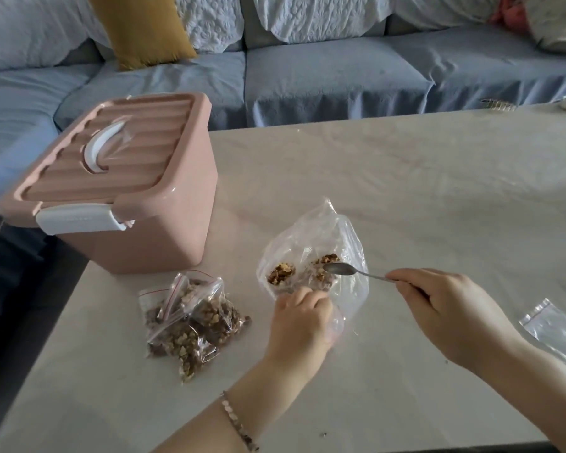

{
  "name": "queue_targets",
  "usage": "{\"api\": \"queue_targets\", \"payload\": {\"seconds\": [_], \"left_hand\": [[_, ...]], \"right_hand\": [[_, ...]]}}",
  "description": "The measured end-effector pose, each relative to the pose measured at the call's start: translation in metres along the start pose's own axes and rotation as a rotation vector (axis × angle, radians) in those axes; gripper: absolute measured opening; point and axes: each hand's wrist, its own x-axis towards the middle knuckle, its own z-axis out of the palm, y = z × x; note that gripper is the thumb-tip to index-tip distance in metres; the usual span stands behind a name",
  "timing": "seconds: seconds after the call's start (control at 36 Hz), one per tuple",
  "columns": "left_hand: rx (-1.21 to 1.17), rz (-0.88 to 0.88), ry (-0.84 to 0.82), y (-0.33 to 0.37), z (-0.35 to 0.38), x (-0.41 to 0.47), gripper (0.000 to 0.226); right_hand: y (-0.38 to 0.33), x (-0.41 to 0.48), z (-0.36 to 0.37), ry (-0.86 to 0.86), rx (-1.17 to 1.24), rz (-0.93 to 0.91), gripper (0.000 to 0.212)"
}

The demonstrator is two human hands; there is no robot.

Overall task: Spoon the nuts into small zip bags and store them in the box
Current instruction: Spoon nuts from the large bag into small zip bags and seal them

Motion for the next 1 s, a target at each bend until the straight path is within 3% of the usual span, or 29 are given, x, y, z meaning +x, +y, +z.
{"api": "queue_targets", "payload": {"seconds": [0.11,0.22,0.39,0.5,0.61,0.78,1.0], "left_hand": [[0.049,-0.024,0.058,-0.01,-0.002,0.004,0.048],[-0.058,0.005,0.063,-0.015,-0.007,0.0,0.05],[-0.199,0.063,-0.032,-0.027,-0.017,-0.023,0.041],[-0.264,0.071,0.008,-0.036,-0.026,-0.028,0.048],[-0.16,0.081,-0.008,-0.042,-0.027,-0.024,0.068],[-0.002,0.028,-0.008,-0.042,-0.019,-0.016,0.068],[-0.19,0.026,-0.005,-0.032,-0.01,-0.006,0.062]], "right_hand": [[0.001,0.004,0.003,-0.058,-0.019,-0.027,0.027],[0.003,0.011,0.01,-0.098,-0.068,-0.056,0.029],[0.006,0.017,0.02,-0.007,-0.07,-0.108,0.03],[0.002,0.018,0.021,0.109,-0.043,-0.159,0.027],[-0.002,0.021,0.02,-0.018,-0.11,-0.132,0.031],[-0.001,0.014,0.008,-0.099,-0.122,-0.073,0.031],[0.015,0.01,0.001,-0.116,0.06,-0.005,0.026]]}}
